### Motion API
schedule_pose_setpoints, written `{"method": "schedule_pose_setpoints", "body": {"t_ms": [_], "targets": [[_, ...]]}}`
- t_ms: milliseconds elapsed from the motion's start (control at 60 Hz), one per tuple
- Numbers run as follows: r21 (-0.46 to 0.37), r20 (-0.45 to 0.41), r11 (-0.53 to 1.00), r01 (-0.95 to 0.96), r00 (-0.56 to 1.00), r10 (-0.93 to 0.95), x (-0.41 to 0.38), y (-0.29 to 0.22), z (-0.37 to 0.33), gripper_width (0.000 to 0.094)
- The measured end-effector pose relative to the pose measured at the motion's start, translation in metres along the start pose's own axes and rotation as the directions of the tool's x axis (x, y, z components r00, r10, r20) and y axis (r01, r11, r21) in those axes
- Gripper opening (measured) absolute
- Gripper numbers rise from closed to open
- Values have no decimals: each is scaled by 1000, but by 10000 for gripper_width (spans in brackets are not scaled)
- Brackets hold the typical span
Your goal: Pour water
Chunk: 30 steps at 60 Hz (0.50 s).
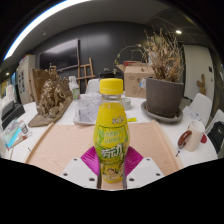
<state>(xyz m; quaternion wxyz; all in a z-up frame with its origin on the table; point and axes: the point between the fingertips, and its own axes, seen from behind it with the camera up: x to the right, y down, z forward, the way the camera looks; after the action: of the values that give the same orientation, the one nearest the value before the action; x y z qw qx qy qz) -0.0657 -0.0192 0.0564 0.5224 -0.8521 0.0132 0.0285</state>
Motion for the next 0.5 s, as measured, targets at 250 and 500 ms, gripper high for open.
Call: {"method": "schedule_pose_setpoints", "body": {"t_ms": [250, 500], "targets": [[51, 143, 944, -325, 938, 315, 17, -86, -26, 279], [-90, 346, 420, -903, 367, 863, 90, -166, -30, 277]]}}
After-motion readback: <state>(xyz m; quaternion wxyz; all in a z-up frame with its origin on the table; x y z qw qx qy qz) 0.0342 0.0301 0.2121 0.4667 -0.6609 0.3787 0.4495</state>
